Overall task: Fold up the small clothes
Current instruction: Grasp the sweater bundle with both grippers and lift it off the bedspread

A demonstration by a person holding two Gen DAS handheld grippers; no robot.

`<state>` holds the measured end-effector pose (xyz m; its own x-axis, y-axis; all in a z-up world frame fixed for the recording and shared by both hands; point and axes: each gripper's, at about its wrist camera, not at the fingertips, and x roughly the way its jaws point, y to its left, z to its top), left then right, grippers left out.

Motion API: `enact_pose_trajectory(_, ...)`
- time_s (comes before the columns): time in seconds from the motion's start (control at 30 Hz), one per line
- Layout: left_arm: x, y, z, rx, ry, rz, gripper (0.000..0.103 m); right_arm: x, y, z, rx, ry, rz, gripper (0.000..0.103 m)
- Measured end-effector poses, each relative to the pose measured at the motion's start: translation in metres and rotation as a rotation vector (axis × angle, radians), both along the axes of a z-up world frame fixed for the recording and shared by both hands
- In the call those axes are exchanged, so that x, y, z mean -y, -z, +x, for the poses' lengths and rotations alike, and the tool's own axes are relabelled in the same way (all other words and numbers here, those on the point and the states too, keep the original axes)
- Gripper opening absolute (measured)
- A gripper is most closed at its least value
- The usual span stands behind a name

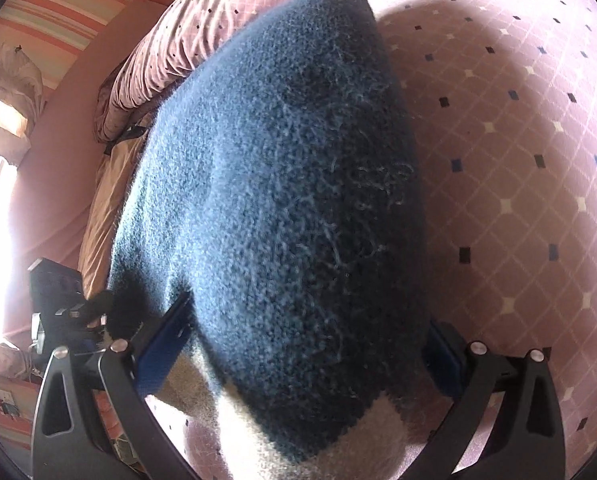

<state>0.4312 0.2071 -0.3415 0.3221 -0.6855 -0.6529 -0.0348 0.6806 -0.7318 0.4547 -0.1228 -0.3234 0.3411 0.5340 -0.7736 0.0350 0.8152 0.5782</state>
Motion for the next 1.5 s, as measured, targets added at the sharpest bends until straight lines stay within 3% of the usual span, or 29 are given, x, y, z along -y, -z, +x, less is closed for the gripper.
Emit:
enact_pose_trajectory(0.13, -0.008, 0.026, 0.003, -0.062, -0.022, -0.177, 0.100, 0.005, 0.002, 0.000, -0.001, -0.010, -0.003, 0.102)
enact_pose_trajectory(0.27, -0.004, 0.038, 0.013, -0.065, -0.019, -0.339, 0.100, 0.007, 0.004, 0.000, 0.001, -0.013, -0.001, 0.102)
enact_pose_trajectory(0.37, 0.008, 0.037, 0.017, -0.086, 0.012, -0.410, 0.100, 0.010, 0.006, -0.001, 0.001, -0.010, 0.004, 0.102)
enact_pose_trajectory(0.53, 0.036, 0.023, 0.020, -0.086, 0.080, -0.224, 0.100, 0.012, 0.006, -0.003, 0.001, -0.012, 0.003, 0.102)
enact_pose_trajectory(0.67, 0.069, 0.014, 0.027, -0.088, 0.119, 0.006, 0.100, 0.010, 0.006, -0.003, 0.001, -0.002, -0.013, 0.102)
enact_pose_trajectory(0.77, 0.076, 0.006, 0.028, -0.079, 0.108, 0.069, 0.099, 0.006, 0.004, 0.000, -0.004, 0.004, -0.037, 0.102)
enact_pose_trajectory(1.0, 0.088, 0.002, 0.045, -0.092, 0.088, 0.125, 0.096, -0.001, 0.002, 0.011, -0.026, 0.004, -0.100, 0.101)
enact_pose_trajectory(1.07, 0.099, 0.001, 0.055, -0.073, 0.098, 0.153, 0.088, -0.004, -0.002, 0.011, -0.015, 0.000, -0.137, 0.095)
enact_pose_trajectory(1.17, 0.120, -0.019, 0.051, 0.033, 0.141, 0.312, 0.074, -0.009, -0.008, 0.008, -0.003, 0.002, -0.181, 0.084)
enact_pose_trajectory(1.23, 0.130, -0.027, 0.048, 0.066, 0.148, 0.371, 0.069, -0.013, -0.012, 0.005, 0.014, -0.007, -0.223, 0.079)
enact_pose_trajectory(1.37, 0.134, -0.034, 0.045, 0.086, 0.141, 0.416, 0.058, -0.013, -0.016, 0.006, 0.018, -0.003, -0.240, 0.075)
enact_pose_trajectory(1.5, 0.150, -0.048, 0.036, 0.157, 0.148, 0.516, 0.049, -0.011, -0.023, 0.000, 0.054, 0.002, -0.261, 0.068)
